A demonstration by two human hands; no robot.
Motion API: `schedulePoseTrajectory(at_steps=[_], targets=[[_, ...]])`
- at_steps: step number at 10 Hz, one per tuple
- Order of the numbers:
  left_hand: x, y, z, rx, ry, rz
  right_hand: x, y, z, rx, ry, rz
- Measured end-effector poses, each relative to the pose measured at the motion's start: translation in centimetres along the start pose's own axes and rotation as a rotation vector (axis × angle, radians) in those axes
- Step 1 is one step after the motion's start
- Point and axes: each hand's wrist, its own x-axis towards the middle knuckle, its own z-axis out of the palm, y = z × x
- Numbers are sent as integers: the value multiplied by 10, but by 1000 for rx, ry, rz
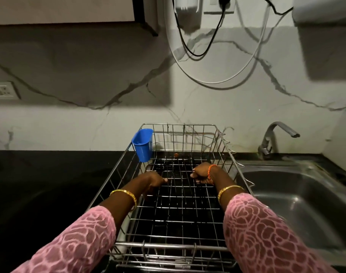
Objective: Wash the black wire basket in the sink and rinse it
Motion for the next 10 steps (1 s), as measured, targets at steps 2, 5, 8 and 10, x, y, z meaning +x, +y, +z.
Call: schedulePoseTrajectory(at_steps=[2,5,8,10], targets=[[3,0,2,53,53,58,-5,-2,-4,-62,-9,14],[5,1,2,55,100,125,-13,-1,-4,-191,42,-57],[12,-3,-10,366,382,247,-42,-16,-9,-533,205,-128],[-15,35,-24,493,783,591,-63,-46,-31,-591,568,-353]])
